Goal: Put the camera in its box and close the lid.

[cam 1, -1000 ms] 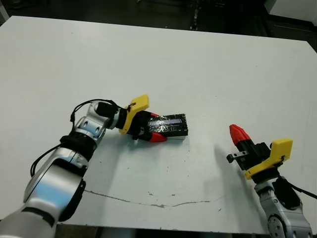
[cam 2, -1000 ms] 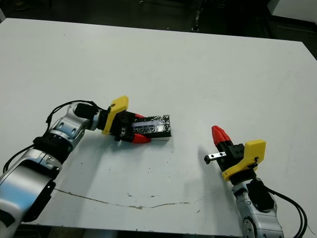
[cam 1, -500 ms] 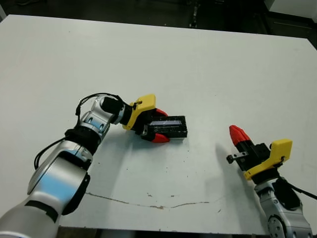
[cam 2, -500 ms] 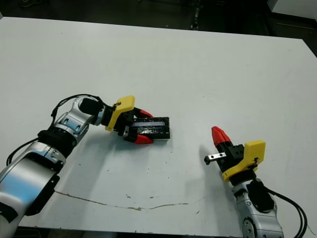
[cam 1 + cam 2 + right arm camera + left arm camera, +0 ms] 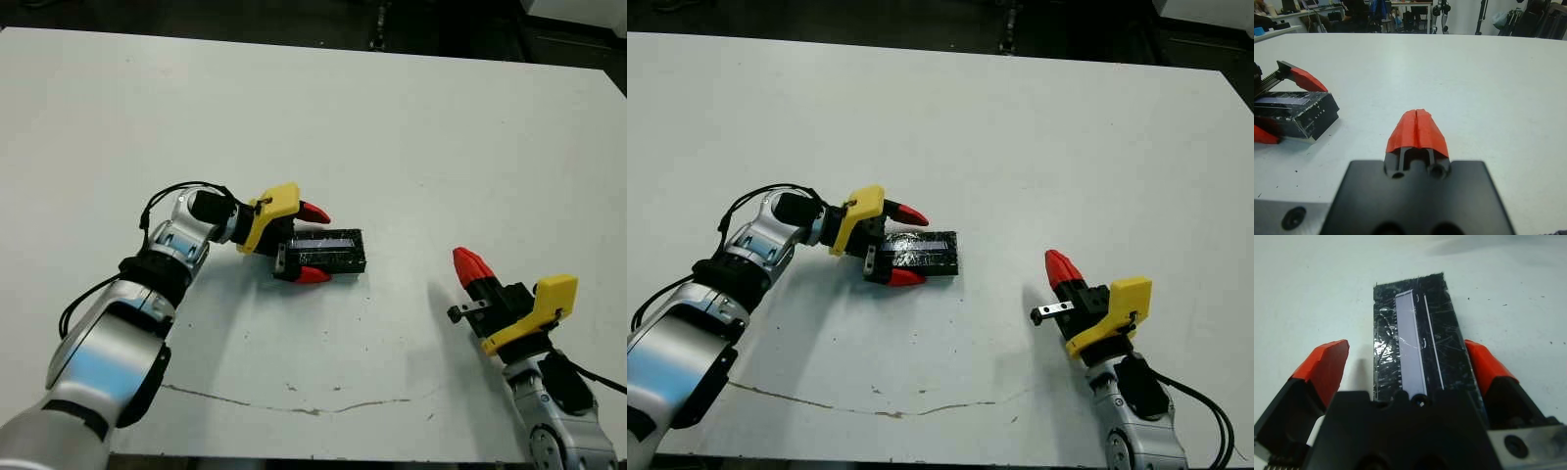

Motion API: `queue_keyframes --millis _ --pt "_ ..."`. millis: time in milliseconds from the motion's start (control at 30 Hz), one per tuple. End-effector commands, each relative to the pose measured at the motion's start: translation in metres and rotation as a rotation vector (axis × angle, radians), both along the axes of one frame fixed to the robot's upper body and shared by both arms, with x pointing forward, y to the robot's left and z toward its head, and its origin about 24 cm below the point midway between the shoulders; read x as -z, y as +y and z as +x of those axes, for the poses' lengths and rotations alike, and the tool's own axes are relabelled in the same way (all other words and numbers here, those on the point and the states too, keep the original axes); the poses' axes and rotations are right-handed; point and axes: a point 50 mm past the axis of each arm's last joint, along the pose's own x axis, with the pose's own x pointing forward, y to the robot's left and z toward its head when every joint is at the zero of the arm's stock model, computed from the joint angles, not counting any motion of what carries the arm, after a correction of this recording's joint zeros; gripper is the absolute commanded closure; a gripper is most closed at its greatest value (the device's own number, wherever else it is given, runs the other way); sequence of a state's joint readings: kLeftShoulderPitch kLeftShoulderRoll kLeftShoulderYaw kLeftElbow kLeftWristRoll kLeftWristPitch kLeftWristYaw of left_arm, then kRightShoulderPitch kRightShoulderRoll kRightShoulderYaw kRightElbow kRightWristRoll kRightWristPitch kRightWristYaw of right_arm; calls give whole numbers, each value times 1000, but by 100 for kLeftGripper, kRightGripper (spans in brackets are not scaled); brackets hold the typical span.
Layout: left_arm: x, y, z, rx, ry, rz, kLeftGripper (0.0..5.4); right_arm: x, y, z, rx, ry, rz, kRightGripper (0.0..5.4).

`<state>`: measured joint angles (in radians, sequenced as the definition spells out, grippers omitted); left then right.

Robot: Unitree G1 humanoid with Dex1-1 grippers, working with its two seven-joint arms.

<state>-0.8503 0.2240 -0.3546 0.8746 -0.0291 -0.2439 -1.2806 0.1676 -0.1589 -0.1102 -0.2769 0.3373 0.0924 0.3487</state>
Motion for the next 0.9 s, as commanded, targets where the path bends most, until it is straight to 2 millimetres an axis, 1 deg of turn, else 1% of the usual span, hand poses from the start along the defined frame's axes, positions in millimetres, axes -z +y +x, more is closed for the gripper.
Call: queue_keyframes --millis 33,167,367,600,700,900 --pt "27 8 -14 31 100 81 1 2 -2 -1 3 14 -9 540" --pt "21 19 -15 32 87 49 1 2 -2 -1 6 17 -11 540" --pt "16 43 -19 -2 152 51 1 1 -3 0 4 10 -16 540" --pt "19 68 -31 -5 184 60 1 1 -1 0 -2 14 -11 540" --pt "18 79 -32 -40 178 75 1 1 -1 -1 1 12 -20 540" --pt "16 102 -32 -173 176 87 1 1 -1 -1 -4 19 -13 540"
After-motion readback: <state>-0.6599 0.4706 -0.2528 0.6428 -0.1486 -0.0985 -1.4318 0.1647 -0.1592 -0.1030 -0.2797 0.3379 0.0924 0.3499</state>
